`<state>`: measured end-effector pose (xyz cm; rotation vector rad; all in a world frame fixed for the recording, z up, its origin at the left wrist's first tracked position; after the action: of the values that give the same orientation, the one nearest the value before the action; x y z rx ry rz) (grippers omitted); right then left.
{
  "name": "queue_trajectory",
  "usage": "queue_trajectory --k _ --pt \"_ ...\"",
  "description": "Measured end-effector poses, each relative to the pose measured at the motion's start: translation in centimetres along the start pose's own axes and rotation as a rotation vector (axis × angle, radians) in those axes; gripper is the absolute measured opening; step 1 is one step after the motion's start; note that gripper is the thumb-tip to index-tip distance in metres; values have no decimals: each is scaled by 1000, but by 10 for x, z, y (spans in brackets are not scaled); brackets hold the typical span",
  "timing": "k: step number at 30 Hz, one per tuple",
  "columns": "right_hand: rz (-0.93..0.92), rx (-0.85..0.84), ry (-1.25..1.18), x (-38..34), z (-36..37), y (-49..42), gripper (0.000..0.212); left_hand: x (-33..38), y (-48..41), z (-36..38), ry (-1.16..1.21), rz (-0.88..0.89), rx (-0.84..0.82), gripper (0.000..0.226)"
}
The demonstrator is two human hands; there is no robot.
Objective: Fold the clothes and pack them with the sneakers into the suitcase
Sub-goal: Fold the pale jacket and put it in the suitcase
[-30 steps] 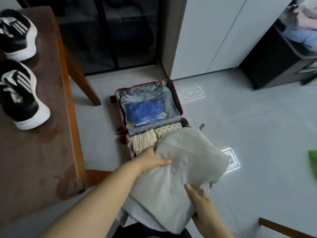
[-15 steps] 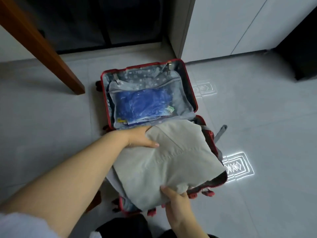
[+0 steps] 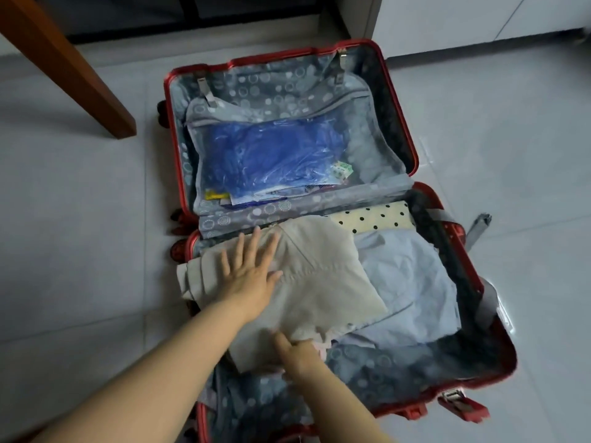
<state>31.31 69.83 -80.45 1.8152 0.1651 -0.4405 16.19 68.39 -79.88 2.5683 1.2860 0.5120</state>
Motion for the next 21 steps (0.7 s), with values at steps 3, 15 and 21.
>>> queue_trajectory --k 3,15,21 --pt "-189 -266 405 -16 -12 27 35 -4 25 5 -64 -57 -7 63" --pt "-600 416 1139 -48 -103 -69 114 -21 9 41 -154 131 -133 134" --pt "-616 458 1105 -36 -103 -99 117 -24 -10 55 -202 166 -206 139"
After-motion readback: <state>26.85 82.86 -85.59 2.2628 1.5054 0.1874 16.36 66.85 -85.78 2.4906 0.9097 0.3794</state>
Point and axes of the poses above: each hand's wrist, its own y-axis away from the middle knuckle, its own z-axis out of the palm, x = y × z, the point moved 6 cm from there along -y, towards the middle knuckle, and after that the axes turned 9 degrees about x, right-handed, at the moved point
